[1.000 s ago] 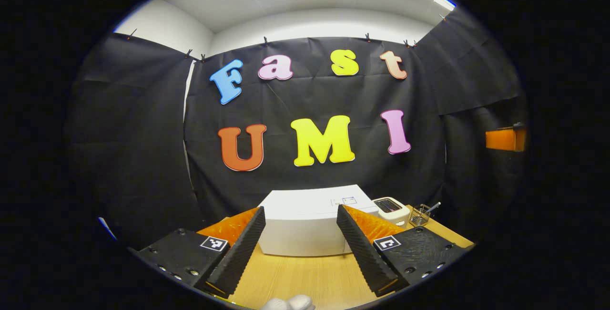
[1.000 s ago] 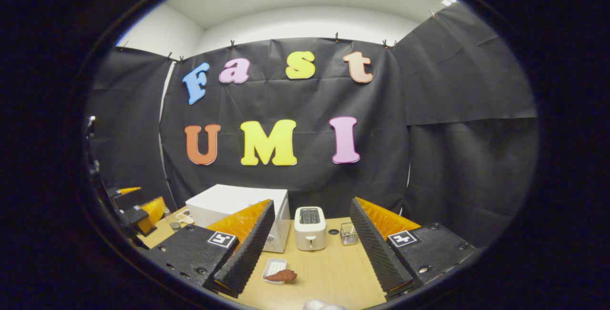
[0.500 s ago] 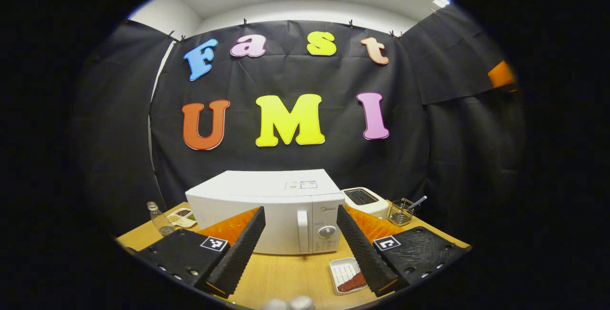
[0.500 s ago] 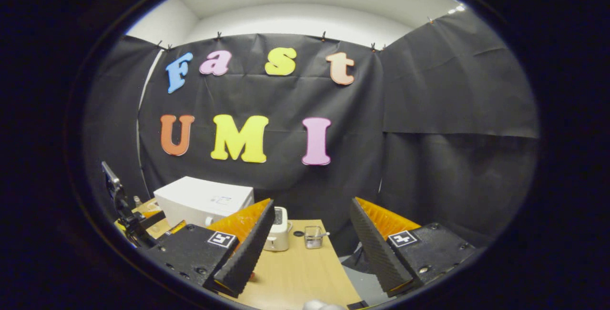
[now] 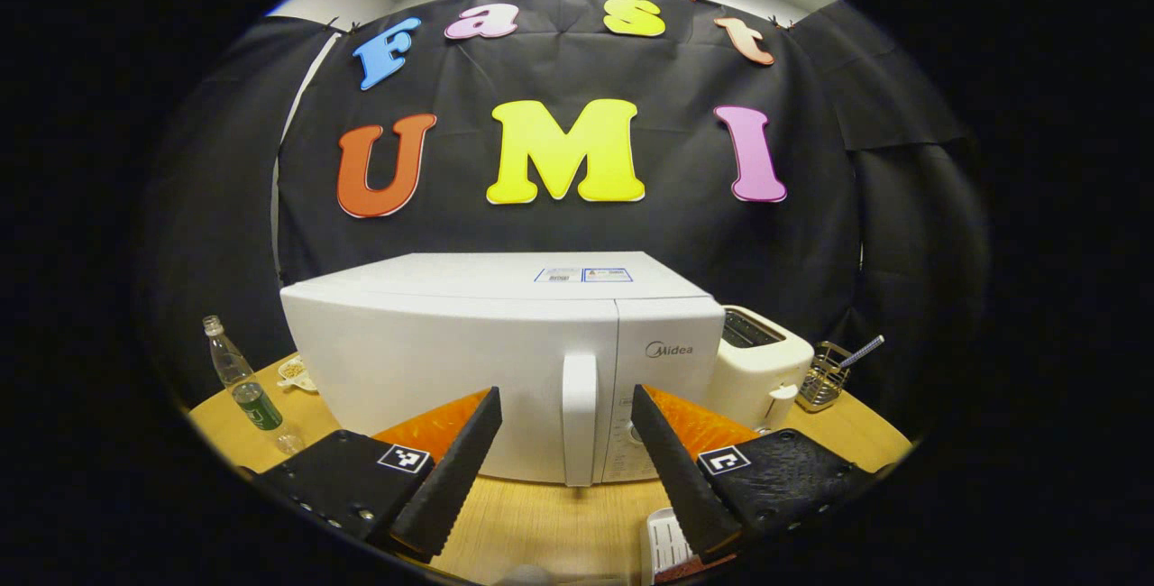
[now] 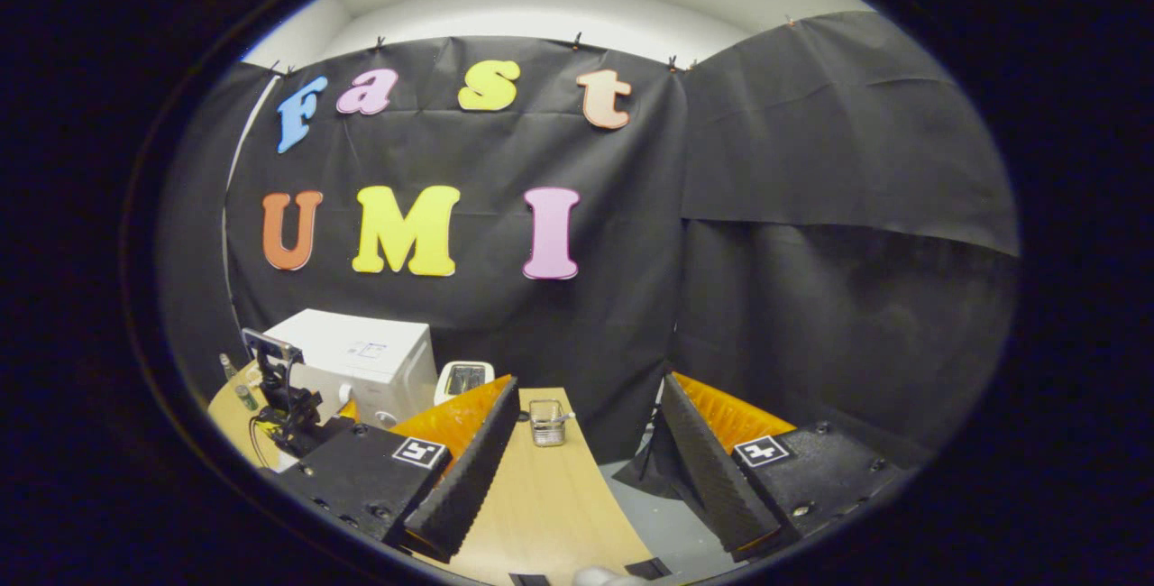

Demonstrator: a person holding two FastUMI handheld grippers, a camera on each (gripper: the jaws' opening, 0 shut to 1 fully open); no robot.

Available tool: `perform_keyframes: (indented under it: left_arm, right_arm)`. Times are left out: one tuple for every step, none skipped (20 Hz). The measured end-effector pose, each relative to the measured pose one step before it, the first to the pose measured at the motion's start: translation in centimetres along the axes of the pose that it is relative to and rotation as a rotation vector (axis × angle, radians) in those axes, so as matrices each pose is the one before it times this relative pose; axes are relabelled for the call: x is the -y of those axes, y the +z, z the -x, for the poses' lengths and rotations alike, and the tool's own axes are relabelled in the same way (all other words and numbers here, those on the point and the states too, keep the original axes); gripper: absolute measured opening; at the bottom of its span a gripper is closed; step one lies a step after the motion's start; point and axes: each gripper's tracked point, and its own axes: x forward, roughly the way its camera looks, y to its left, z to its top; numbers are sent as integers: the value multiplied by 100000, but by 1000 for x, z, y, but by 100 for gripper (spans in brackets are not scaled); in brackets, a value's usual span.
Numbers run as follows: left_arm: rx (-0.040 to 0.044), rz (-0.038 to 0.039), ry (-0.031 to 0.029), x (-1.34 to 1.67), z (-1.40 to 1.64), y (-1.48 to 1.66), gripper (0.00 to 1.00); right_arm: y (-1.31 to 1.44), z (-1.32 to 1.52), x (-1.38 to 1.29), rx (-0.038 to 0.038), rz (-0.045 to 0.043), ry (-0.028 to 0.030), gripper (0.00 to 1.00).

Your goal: Open the microwave oven with the left hand, put the food in, and close the microwave oven.

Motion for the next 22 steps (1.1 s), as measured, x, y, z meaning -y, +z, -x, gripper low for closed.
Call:
perform_keyframes:
  left_arm:
    - [-1256, 405, -131, 107, -764, -608, 92]
    - [-841, -297, -374, 68, -610, -508, 92]
    - [-894, -660, -50, 101, -427, -372, 92]
    - [-172, -1001, -371, 86, -509, -296, 92]
    - [-696, -398, -1028, 220, -498, -420, 86]
    - [-1386, 625, -1569, 320, -112, -443, 81]
    - [108, 1127, -1687, 611, 67, -138, 75]
    - [1168, -1063, -141, 74, -139, 108, 71]
    - [474, -1145, -877, 98, -135, -97, 64]
    - [767, -661, 688, -192, 239, 245, 48]
    - [605, -211, 691, -174, -146, 63, 48]
    - [247, 916, 1432, -745, -193, -253, 36]
    - [245, 2316, -598, 175, -297, -29, 24]
    - [221, 407, -376, 141, 350, 70, 25]
    - [-510, -706, 87, 6, 376, -35, 21]
    - [464, -1411, 1004, -146, -44, 0, 20]
    - [173, -176, 634, -5, -123, 21, 15]
    - [-261, -10, -325, -37, -35, 12, 15]
    - [-59, 239, -88, 103, 61, -57, 15]
    - [-322, -483, -230, -52, -41, -27, 15]
    - [8, -525, -382, -90, 26, -49, 15]
    - [-11, -73, 84, -22, 4, 45, 15]
  right_arm:
    - [-333, -186, 31, -836, -279, -66, 100]
    - [-330, -280, 47, -822, -542, -143, 100]
    - [-211, -188, -132, -596, -861, 152, 100]
    - [-314, -211, -150, -724, -442, 378, 92]
    - [-290, -259, -174, -627, -140, 347, 100]
    - [-259, -212, -166, -637, -249, 368, 100]
    - [-84, -176, -286, -444, -118, 849, 100]
    - [-216, -216, -252, -263, 537, 428, 100]
    - [-96, -303, -186, -357, 627, 485, 100]
    - [-90, -87, -300, -148, 140, 932, 92]
    - [-94, -107, -237, -386, 31, 520, 100]
    - [-138, -88, -154, -2, -126, 701, 92]
    - [-59, -56, -157, -94, -155, 347, 100]
    - [-54, -118, -149, -249, -172, 766, 100]
    - [-182, -57, -142, -514, 237, 477, 100]
    - [-104, -44, 19, -255, 150, 333, 100]
    - [72, 31, 4, 117, 81, -84, 100]
    - [-25, -19, 27, 220, 40, 199, 100]
    - [37, 90, -159, -49, 58, 351, 100]
    - [-104, 64, 35, -39, -165, 252, 100]
    - [31, 65, -5, 62, -172, 271, 100]
    - [-121, 54, -149, -52, -125, 279, 100]
